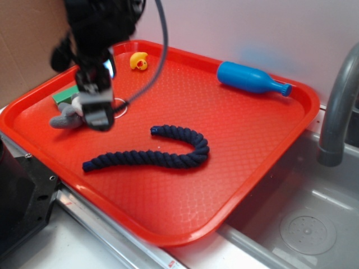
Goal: Grab the blue rope.
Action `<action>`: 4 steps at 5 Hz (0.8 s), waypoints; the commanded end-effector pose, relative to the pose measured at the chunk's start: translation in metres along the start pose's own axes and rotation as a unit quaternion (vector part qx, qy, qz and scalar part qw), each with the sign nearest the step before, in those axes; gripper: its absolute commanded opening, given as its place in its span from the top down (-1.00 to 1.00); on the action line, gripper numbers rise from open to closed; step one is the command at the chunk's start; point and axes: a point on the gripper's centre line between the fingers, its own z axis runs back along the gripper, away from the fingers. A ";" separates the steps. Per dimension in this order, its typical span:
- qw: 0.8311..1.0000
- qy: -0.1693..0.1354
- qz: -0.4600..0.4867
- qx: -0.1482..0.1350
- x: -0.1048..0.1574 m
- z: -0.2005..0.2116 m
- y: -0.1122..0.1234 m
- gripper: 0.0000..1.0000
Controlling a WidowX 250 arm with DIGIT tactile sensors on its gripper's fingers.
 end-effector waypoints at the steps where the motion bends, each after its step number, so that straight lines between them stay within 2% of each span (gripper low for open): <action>1: 1.000 0.008 0.001 0.004 -0.001 -0.031 0.017 -1.00; 2: 1.000 0.019 -0.002 -0.010 -0.001 -0.044 0.013 -1.00; 3: 1.000 0.020 -0.016 -0.017 -0.001 -0.046 -0.001 -1.00; 4: 0.999 0.037 -0.016 -0.017 -0.006 -0.059 -0.002 -1.00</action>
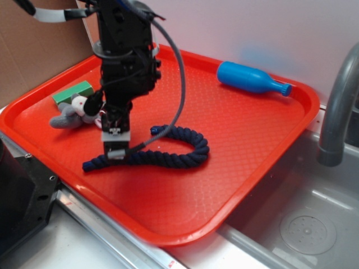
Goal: Grab the blue rope.
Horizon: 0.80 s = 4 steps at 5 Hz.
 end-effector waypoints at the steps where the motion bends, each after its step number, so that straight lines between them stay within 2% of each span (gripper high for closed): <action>1: 1.000 0.031 0.004 0.003 -0.017 -0.028 0.001 -1.00; 2: 0.998 0.060 0.021 0.010 -0.027 -0.051 0.013 -1.00; 3: 0.997 0.066 0.034 0.002 -0.030 -0.059 0.014 1.00; 4: 0.997 0.064 0.038 0.004 -0.029 -0.054 0.015 1.00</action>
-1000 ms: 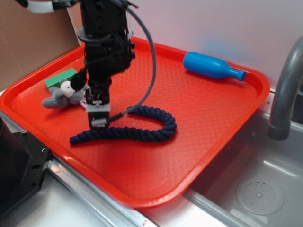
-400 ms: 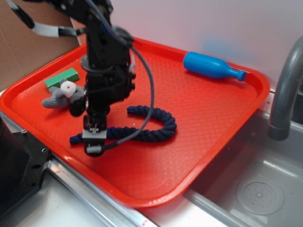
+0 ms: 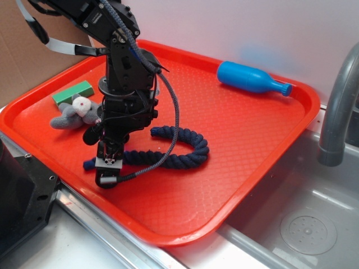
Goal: Grab the blue rope.
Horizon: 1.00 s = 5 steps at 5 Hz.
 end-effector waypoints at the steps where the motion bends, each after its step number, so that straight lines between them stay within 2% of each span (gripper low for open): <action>1: 1.000 -0.011 0.023 -0.005 -0.010 -0.001 -0.001 1.00; 2: 0.999 -0.020 0.030 -0.003 -0.010 0.003 -0.002 1.00; 3: 0.997 -0.049 0.051 -0.008 -0.007 0.031 0.001 1.00; 4: 0.977 -0.110 0.182 0.003 -0.005 0.084 0.012 1.00; 5: 0.935 -0.188 0.292 -0.067 -0.033 0.127 0.041 1.00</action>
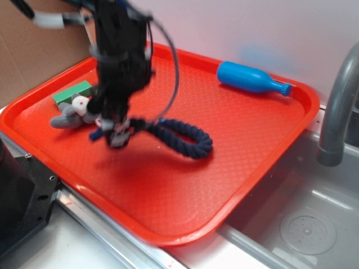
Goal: Grab the blue rope.
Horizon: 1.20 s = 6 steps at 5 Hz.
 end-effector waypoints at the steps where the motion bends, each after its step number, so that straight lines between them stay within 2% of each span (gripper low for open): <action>1: 0.962 -0.129 0.225 -0.087 -0.040 0.099 0.060 1.00; 2: 0.960 -0.144 0.226 -0.084 -0.046 0.148 0.069 1.00; 3: 0.966 -0.140 0.204 -0.069 -0.041 0.199 0.069 1.00; 4: 0.970 -0.139 0.190 -0.056 -0.035 0.215 0.062 1.00; 6: 0.982 -0.119 0.148 -0.024 -0.026 0.197 0.048 1.00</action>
